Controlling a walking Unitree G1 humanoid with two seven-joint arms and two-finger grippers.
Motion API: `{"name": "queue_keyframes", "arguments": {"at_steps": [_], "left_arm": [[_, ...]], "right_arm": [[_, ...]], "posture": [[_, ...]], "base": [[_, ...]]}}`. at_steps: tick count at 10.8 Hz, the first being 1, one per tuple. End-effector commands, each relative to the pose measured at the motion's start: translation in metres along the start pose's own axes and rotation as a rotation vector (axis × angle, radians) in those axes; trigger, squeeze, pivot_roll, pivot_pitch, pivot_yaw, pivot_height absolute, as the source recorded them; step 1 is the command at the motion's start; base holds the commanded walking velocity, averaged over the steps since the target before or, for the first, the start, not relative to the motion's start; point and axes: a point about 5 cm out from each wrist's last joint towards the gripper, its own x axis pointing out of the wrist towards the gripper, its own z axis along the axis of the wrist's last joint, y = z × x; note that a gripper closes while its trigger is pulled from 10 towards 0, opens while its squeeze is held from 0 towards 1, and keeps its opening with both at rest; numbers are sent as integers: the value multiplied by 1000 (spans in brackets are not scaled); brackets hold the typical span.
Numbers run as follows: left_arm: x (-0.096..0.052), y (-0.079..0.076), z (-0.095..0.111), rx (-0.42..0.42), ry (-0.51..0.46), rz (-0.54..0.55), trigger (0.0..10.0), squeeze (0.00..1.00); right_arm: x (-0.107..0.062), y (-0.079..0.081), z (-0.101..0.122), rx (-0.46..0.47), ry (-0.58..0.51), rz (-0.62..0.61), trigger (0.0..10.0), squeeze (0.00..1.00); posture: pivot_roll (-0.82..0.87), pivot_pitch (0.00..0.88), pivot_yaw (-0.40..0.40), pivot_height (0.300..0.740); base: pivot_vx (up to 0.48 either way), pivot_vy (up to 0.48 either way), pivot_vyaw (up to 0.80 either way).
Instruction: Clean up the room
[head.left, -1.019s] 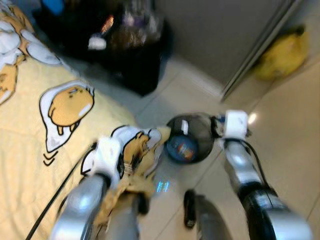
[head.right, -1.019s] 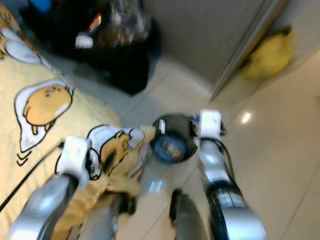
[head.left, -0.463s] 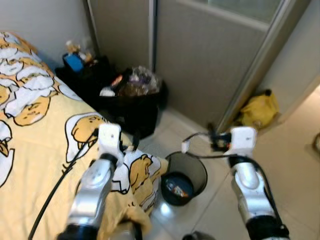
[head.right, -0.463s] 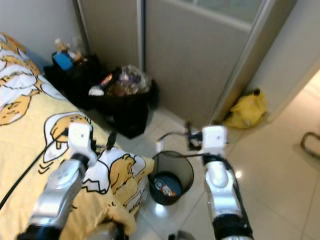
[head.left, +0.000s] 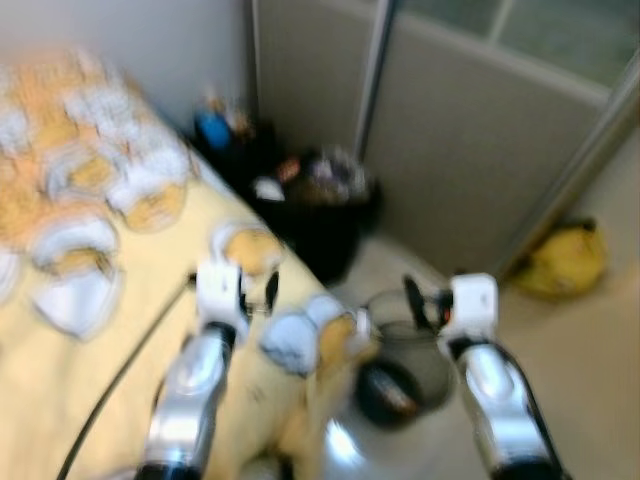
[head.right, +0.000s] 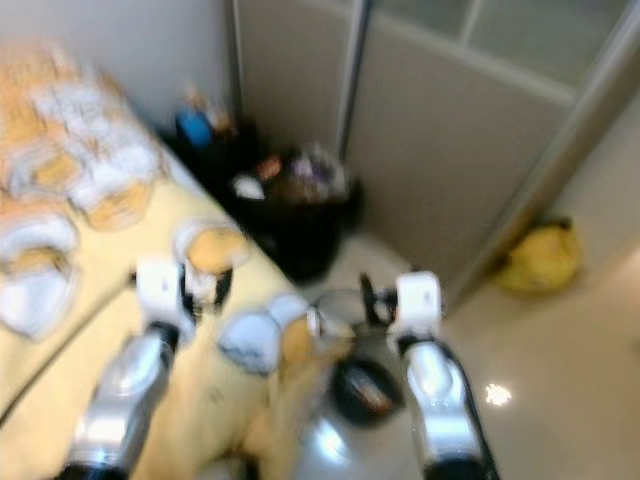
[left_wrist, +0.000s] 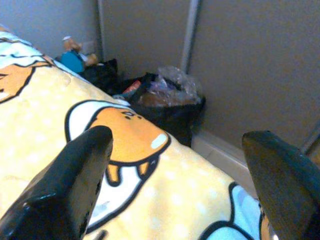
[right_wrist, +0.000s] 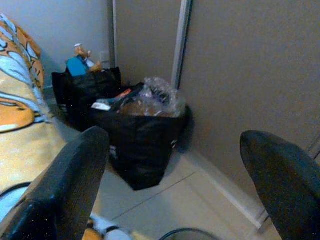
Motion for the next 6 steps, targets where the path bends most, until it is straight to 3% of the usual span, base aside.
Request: {"name": "queue_keyframes", "arguments": {"at_steps": [1, 2, 5, 6], "left_arm": [[3, -4, 3, 22, -9, -14, 10000, 0], [5, -3, 2, 2, -10, -6, 10000, 0], [7, -11, 7, 40, -49, -37, 10000, 0], [8, -10, 9, 43, -60, -34, 10000, 0]], "right_arm": [[-1, -5, -2, 15, 14, -20, 10000, 0], [-4, -4, -4, 12, 26, -3, 10000, 0], [2, -4, -6, 33, 53, 15, 10000, 0], [4, -4, -5, 35, 52, 18, 10000, 0]], "posture": [[17, 0, -10, 740], [12, 0, -10, 740], [33, 0, -14, 740], [38, 0, -14, 740]], "base": [[0, -262, 481], [0, 0, 488], [0, 456, 488], [0, 0, 475]]}}
